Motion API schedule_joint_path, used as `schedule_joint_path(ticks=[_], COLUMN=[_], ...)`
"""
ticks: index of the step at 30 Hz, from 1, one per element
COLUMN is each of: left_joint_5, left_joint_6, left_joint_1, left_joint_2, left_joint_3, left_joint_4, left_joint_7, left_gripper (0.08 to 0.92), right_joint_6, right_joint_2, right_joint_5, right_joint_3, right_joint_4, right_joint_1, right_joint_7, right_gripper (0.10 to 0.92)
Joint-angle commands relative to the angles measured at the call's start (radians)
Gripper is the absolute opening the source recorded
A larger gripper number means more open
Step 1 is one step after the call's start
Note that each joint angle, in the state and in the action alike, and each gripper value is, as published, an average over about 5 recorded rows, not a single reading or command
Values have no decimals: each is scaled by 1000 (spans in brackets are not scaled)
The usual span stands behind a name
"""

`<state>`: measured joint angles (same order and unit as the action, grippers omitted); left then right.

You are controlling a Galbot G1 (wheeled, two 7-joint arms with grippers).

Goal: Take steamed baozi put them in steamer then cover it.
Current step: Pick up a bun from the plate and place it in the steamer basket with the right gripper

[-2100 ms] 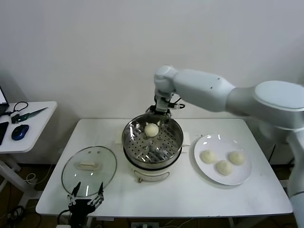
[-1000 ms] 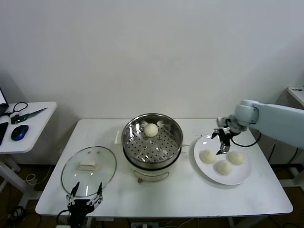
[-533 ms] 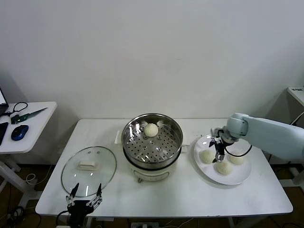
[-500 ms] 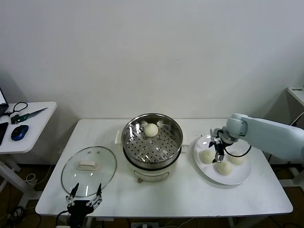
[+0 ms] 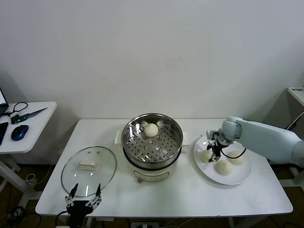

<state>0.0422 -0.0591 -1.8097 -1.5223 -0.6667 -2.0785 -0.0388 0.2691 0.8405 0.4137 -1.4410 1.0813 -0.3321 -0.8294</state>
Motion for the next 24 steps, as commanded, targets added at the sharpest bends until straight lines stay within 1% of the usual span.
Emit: schedule_joint_path(ticks=[1,5,8,11,13,18,21,24], left_joint_5=[-3,-6,-10,-12,-12,-12,-12,-13], left_joint_6=[-1,-2,-3,-3,-4,-5,-6,-5], left_joint_1=[-2,-1,1,1,2,8,7,5], left_joint_2=[-1,0,1,2,2,0,-1,-1], left_joint_3=[2,5,8,10,11,16,18,17], left_joint_4=[-4,-5,-4,-6,-7,-11,-15,-15], left_joint_7=[0,0,0,0,0,0,0,0], left_gripper=[823,823,823,823,823,823,823,823], right_joint_6=[-17,-24,-2,50,87,171,190,200], right_joint_2=[-22,10,61,111,144,266,348,427], right_joint_5=[125,293,434,555,605,657,644,615], right_joint_3=[-157,-352,-400,-367,-316,-191,-181,-189], right_joint_4=[99,193,254,329,383,473,463,418], right_joint_1=[-287,-619,-782,-850,-845,-750,-668,-582], right_joint_7=[-45,-96,-96,-48,-9,91,130,159], right_gripper=[644,642,644,645,644,642,644,645])
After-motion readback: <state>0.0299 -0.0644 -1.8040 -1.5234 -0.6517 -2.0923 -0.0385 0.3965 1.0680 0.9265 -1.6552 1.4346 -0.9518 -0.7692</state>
